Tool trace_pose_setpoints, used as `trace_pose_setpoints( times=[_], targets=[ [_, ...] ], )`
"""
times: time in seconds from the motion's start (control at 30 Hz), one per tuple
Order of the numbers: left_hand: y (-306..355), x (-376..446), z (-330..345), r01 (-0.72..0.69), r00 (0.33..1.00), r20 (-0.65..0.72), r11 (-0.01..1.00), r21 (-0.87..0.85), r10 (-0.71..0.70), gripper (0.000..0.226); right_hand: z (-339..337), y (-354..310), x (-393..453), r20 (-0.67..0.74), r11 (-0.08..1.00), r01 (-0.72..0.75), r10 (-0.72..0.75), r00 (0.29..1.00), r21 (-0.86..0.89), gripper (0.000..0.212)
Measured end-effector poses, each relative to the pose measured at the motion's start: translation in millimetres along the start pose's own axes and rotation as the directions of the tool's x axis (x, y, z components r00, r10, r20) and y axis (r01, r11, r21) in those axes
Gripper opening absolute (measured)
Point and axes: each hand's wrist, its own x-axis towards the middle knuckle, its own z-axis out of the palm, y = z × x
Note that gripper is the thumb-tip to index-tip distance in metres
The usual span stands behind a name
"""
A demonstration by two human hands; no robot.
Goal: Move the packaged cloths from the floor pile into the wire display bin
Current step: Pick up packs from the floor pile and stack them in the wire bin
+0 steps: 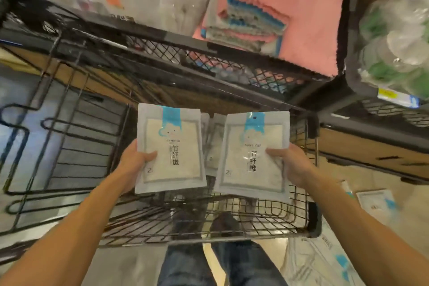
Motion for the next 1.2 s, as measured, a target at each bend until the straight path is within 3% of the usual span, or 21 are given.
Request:
trace_pose_setpoints(
  times=[0.13,0.23,0.27,0.33,0.4,0.43,0.53,0.7,0.8,0.93,1.0,1.1,1.2],
  targets=[
    [-27.3,71.1,11.0,0.045,0.999,0.008,0.998,0.052,-0.045,0.038,24.0,22.1,59.3,-0.032,0.998,-0.044,0.043,0.999,-0.039,0.037],
    [-47.6,123.9,17.0,0.049,0.998,0.027,0.994,0.095,-0.052,0.047,39.2,42.3,104.4,-0.084,0.998,-0.055,0.053,0.995,-0.02,0.049],
    [-52.7,136.6,20.3,0.039,0.998,0.039,0.994,0.106,-0.043,0.05,43.8,49.3,115.8,-0.1,0.998,-0.05,0.046,0.994,-0.038,0.047],
    [-57.2,148.9,30.1,-0.006,0.999,0.034,0.984,0.178,0.0,0.054,51.9,63.0,134.0,-0.14,0.998,-0.038,0.032,0.99,-0.04,0.022],
    [-61.4,156.5,39.0,-0.036,0.998,-0.042,0.967,0.252,0.048,0.059,56.4,75.8,151.1,-0.223,0.998,-0.028,0.015,0.975,-0.056,0.017],
    [-64.3,158.9,41.9,-0.047,0.995,-0.074,0.964,0.261,0.068,0.063,58.8,80.6,156.1,-0.274,0.995,-0.022,-0.005,0.962,-0.095,0.02],
    [-74.3,158.5,46.9,-0.083,0.978,-0.142,0.912,0.401,0.152,0.072,61.8,97.7,173.1,-0.384,0.964,-0.023,-0.083,0.92,-0.265,0.065],
    [-83.9,157.0,59.8,-0.123,0.941,-0.184,0.793,0.597,0.285,0.064,69.6,99.0,175.8,-0.449,0.85,-0.061,-0.214,0.867,-0.523,0.044],
    [-83.9,154.8,67.8,-0.128,0.926,-0.157,0.677,0.725,0.343,0.061,70.9,99.9,179.3,-0.453,0.806,-0.077,-0.248,0.856,-0.587,0.051],
    [-75.6,153.6,70.2,-0.147,0.911,-0.027,0.384,0.912,0.412,0.069,71.5,95.5,179.7,-0.465,0.713,-0.133,-0.293,0.835,-0.688,0.076],
    [-71.0,152.0,66.6,-0.167,0.899,0.048,0.239,0.957,0.436,0.074,73.4,87.2,174.0,-0.457,0.617,-0.18,-0.326,0.828,-0.766,0.091],
    [-60.8,139.4,62.6,-0.212,0.858,0.11,0.15,0.966,0.501,0.071,73.5,69.5,155.5,-0.36,0.479,-0.157,-0.368,0.857,-0.864,0.105],
    [-31.1,111.3,68.3,-0.212,0.808,0.112,0.108,0.971,0.578,0.065,65.5,42.8,122.2,-0.231,0.409,-0.047,-0.412,0.881,-0.911,0.086]
  ],
)
